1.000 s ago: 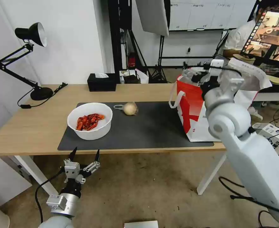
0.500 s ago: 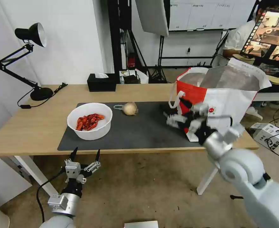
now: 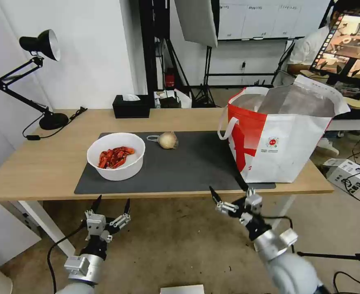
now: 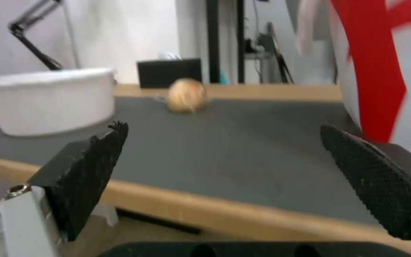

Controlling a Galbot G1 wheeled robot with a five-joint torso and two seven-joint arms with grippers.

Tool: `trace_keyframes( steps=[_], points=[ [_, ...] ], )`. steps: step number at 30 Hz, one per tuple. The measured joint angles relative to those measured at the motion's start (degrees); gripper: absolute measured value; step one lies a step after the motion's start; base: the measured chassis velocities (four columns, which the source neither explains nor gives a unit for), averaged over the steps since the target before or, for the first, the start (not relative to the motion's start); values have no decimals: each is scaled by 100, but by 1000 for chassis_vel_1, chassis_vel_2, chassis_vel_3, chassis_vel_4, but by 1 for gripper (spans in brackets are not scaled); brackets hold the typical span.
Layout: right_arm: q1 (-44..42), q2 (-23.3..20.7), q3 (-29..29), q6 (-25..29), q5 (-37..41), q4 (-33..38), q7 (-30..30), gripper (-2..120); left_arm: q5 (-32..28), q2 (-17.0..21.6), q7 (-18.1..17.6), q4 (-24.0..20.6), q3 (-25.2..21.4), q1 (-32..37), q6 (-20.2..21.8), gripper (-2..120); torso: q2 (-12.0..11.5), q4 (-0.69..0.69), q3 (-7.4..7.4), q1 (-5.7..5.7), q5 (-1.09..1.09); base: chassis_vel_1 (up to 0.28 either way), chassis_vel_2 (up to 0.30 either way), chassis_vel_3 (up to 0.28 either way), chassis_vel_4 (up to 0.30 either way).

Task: Pick up the trash from the table and place it into the takeout bag.

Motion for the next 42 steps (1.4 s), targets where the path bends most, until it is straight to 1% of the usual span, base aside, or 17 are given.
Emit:
trace_keyframes(
  steps=[5,9,18,34,38,42],
  points=[
    [-122,148,-105,21,-157,-40,244,100,-1,-18,20,13,-26,29,-52,100,0,0,0,0,-1,0,0,0,0],
    [-153,161,-133,10,-214,-30,333,100,-6,-23,22,14,-20,21,-59,100,0,0,0,0,-1,0,0,0,0],
    [-197,222,-180,-27,-328,-32,384,100,-14,-16,25,13,-17,32,-71,100,0,0,0,0,0,0,0,0,0],
    [-116,196,-306,-115,-310,21,423,100,-16,-11,30,-26,-25,65,-83,100,-1,0,0,0,0,0,0,0,0],
    [38,144,-430,-235,-232,132,462,100,-22,-7,31,-35,-46,54,-84,100,-1,0,0,0,0,0,0,0,0],
    [513,44,-658,-582,-82,328,603,100,-29,7,31,-42,-60,48,-129,100,0,0,1,0,0,0,0,0,0]
  ],
)
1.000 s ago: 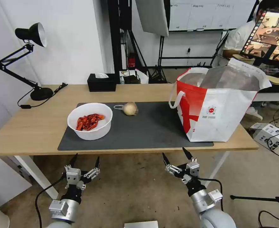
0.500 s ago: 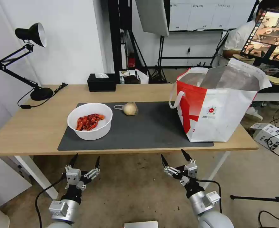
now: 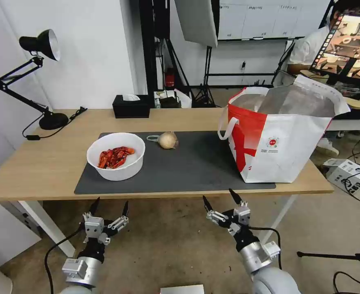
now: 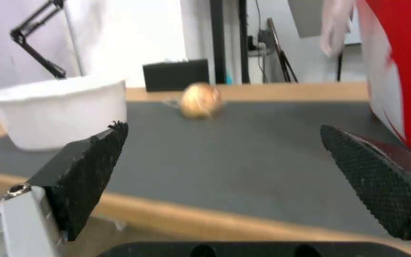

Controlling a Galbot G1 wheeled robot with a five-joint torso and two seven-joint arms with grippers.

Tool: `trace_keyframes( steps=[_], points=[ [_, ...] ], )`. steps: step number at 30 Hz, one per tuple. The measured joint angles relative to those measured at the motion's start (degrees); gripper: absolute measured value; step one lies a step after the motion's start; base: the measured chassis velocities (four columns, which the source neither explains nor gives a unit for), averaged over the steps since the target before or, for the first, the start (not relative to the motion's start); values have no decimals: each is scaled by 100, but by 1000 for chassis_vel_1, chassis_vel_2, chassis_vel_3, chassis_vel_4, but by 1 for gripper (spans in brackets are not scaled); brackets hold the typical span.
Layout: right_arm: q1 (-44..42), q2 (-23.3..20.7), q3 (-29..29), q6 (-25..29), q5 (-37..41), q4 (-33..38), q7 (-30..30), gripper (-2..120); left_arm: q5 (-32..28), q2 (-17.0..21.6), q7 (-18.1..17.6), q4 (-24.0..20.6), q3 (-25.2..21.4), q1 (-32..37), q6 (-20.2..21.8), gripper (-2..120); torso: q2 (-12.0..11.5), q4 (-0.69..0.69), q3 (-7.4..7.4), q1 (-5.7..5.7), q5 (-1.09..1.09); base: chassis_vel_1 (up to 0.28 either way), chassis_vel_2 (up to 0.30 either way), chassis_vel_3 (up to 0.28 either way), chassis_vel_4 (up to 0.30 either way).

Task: Pick up the trash from the table and place it into the takeout bag.

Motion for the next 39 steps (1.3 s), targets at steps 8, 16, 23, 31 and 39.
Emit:
trace_keyframes(
  steps=[8,16,23,31,39],
  points=[
    [1248,-93,-649,-760,265,-78,273,100,0,2,1,-18,-11,13,-23,100,0,0,0,1,0,0,0,0,0],
    [2765,46,-1620,-1114,483,-748,741,100,-4,58,1,-91,-127,124,-38,100,0,1,1,1,0,0,0,0,0],
    [3926,433,-2060,-1734,944,-1656,1617,100,-57,66,0,-91,-213,160,-54,100,0,0,1,1,-1,0,0,0,0],
    [5285,1070,-2365,-2060,1156,-3100,2143,100,-95,62,-32,-19,-218,141,-55,100,-1,1,1,1,-1,0,0,0,0],
    [6105,1715,-2623,-2257,1306,-4632,2190,100,-97,-4,-36,24,-197,153,-53,100,-1,1,1,1,-1,0,0,0,0]
  ],
)
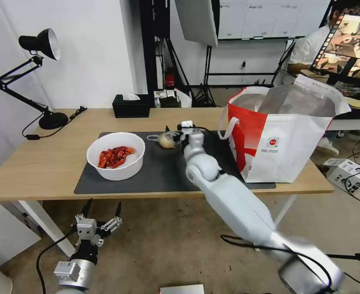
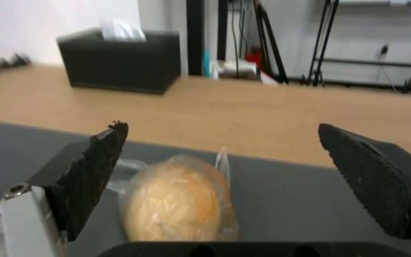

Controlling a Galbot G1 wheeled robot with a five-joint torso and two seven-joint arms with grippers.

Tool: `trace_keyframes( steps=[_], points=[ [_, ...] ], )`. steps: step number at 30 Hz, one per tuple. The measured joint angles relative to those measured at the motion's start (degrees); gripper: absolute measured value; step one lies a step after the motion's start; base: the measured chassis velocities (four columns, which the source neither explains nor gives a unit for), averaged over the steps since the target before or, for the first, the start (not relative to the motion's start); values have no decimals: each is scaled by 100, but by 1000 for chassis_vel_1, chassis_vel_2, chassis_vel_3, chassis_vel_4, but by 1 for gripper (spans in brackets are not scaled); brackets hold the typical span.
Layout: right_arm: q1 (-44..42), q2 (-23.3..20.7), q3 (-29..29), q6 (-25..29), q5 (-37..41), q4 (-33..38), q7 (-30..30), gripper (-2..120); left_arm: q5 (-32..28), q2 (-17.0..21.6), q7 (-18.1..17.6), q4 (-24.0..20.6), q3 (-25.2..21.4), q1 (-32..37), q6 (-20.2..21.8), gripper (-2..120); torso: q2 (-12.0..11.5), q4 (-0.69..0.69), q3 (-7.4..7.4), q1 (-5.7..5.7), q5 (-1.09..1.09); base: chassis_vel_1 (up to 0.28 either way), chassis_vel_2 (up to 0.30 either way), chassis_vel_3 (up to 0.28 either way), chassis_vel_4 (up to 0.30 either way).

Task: Pick up the trash from the table and place it into the takeout bag.

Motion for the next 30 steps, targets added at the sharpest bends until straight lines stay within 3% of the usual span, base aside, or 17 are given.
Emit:
trace_keyframes(
  steps=[3,9,30],
  points=[
    [347,421,-14,-105,-112,-881,-110,100,-4,-26,-1,2,-20,5,-30,100,0,0,0,0,0,0,0,0,0],
    [552,746,34,-152,-225,-1521,-320,100,-57,-7,0,8,-69,10,-56,100,0,1,-1,0,0,0,0,0,0],
    [457,740,-8,-375,-456,-1805,-694,99,-100,61,2,5,-62,-5,-63,100,1,-1,-1,-1,1,0,0,0,0]
  ],
)
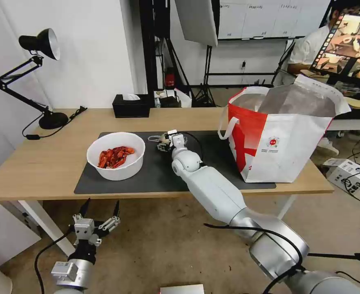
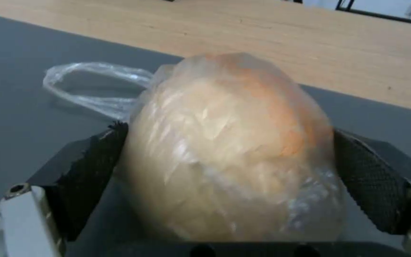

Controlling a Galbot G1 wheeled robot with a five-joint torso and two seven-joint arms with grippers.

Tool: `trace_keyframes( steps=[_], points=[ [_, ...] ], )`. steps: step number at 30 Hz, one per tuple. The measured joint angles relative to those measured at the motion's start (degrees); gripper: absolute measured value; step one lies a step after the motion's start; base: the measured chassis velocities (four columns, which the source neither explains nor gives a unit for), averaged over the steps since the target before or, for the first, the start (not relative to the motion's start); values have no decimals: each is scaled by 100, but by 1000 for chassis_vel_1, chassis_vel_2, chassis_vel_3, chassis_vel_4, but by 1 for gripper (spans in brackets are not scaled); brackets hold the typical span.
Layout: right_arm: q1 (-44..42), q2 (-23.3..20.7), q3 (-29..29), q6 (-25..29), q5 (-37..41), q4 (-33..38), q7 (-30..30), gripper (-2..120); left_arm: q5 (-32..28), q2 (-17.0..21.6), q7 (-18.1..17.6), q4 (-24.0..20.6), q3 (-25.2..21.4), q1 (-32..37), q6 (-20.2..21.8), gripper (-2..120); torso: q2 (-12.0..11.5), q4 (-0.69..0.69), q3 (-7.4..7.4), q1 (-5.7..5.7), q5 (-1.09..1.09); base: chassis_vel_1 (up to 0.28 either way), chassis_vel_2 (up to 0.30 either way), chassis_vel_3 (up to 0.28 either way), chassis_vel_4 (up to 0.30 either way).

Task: Pick up the trash from the table and place it into the takeout bag.

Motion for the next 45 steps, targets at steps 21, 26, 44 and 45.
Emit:
trace_keyframes(
  steps=[21,26,44,45],
  points=[
    [-217,-31,-3,148,-56,353,74,30,15,-29,2,-54,-31,59,-43,100,0,0,0,0,0,0,0,0,0],
    [-286,-101,-19,232,-136,613,216,11,30,-42,3,-82,-40,99,-50,100,0,0,0,0,0,0,0,0,0],
    [-1360,-1708,313,583,-880,4115,1127,7,116,-77,7,-226,-55,212,-69,100,0,0,0,0,2,0,0,0,0],
    [-1464,-1857,474,604,-884,4468,1141,7,145,-79,7,-232,-40,222,-69,100,0,0,0,-1,2,0,0,0,0]
  ],
)
